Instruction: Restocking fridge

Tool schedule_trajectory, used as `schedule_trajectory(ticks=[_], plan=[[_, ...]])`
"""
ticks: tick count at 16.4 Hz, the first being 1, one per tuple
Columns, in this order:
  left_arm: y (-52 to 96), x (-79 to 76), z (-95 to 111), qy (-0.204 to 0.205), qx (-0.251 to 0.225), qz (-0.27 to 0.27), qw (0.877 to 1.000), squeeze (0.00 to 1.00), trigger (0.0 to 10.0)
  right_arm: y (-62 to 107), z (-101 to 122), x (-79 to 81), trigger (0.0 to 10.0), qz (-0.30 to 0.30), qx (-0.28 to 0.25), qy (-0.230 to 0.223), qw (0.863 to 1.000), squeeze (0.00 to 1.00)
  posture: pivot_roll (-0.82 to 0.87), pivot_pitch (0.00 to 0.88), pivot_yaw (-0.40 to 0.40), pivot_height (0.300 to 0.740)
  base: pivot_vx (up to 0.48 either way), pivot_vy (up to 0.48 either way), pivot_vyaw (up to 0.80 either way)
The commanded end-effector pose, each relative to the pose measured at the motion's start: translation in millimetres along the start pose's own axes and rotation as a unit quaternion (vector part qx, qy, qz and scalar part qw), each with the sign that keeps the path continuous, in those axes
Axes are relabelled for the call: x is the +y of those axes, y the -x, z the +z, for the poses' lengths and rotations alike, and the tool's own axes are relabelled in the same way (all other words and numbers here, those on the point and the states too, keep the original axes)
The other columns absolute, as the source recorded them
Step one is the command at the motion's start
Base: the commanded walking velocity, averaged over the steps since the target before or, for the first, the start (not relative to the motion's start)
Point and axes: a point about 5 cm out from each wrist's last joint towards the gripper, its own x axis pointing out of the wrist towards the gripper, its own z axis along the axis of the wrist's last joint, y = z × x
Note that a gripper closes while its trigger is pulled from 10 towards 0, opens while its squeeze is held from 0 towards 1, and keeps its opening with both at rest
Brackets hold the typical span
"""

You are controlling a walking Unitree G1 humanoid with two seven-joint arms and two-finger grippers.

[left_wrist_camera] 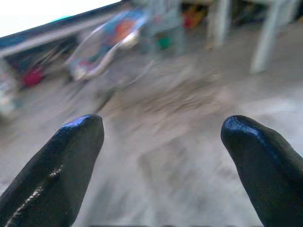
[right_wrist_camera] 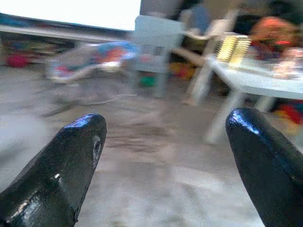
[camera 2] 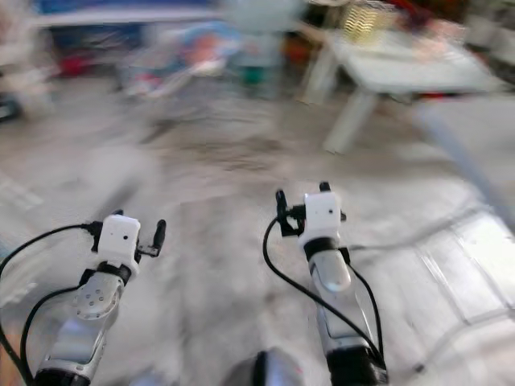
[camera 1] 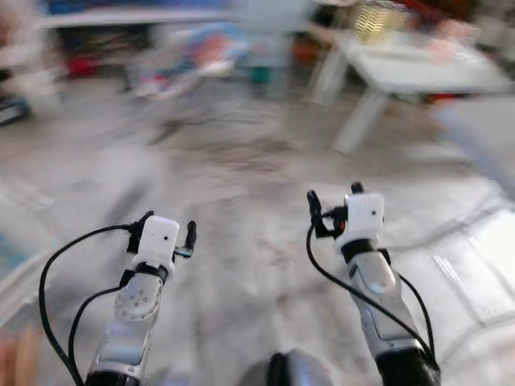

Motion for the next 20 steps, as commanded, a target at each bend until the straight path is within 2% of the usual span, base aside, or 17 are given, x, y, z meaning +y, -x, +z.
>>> schedule_trajectory(ticks=[1,2,6,13,17,20], plan=[[3.5,-5.7,-4.5,0.003,0.007,-0.011,1.000,0.00,10.0,0.9,-1.9,-2.6,10.0,-0.006,0.004,-0.007,1.000,0.00,0.08,0.100,-0.086,0.740,0.368,-0.270,-0.80],[2.8,-5.4,-4.0,0.004,0.005,-0.006,1.000,0.00,10.0,0.6,-1.1,-0.7,10.0,0.000,0.002,-0.018,1.000,0.00,0.08,0.099,-0.088,0.740,0.319,-0.281,-0.52],[3.0,-3.6,-6.4,0.003,0.011,0.011,1.000,0.00,10.0,-0.9,-0.3,0.8,10.0,0.003,-0.002,-0.017,1.000,0.00,0.08,0.101,-0.091,0.740,0.000,0.000,0.00],[-1.4,-3.8,-4.3,0.015,0.008,0.019,1.000,0.00,10.0,-1.6,0.1,-3.8,10.0,-0.011,-0.001,-0.017,1.000,0.00,0.08,0.095,-0.083,0.740,0.000,0.000,0.00],[-2.9,-0.6,-0.7,0.024,0.000,0.018,1.000,0.00,10.0,-1.7,0.8,-3.2,10.0,-0.009,-0.002,-0.017,1.000,0.00,0.07,0.108,-0.085,0.740,0.000,0.000,-0.80],[-3.9,1.1,9.6,0.027,-0.016,0.015,0.999,0.00,10.0,-4.2,6.5,-5.9,10.0,-0.013,-0.010,-0.013,1.000,0.00,0.08,0.125,-0.087,0.740,0.000,0.000,-0.80]])
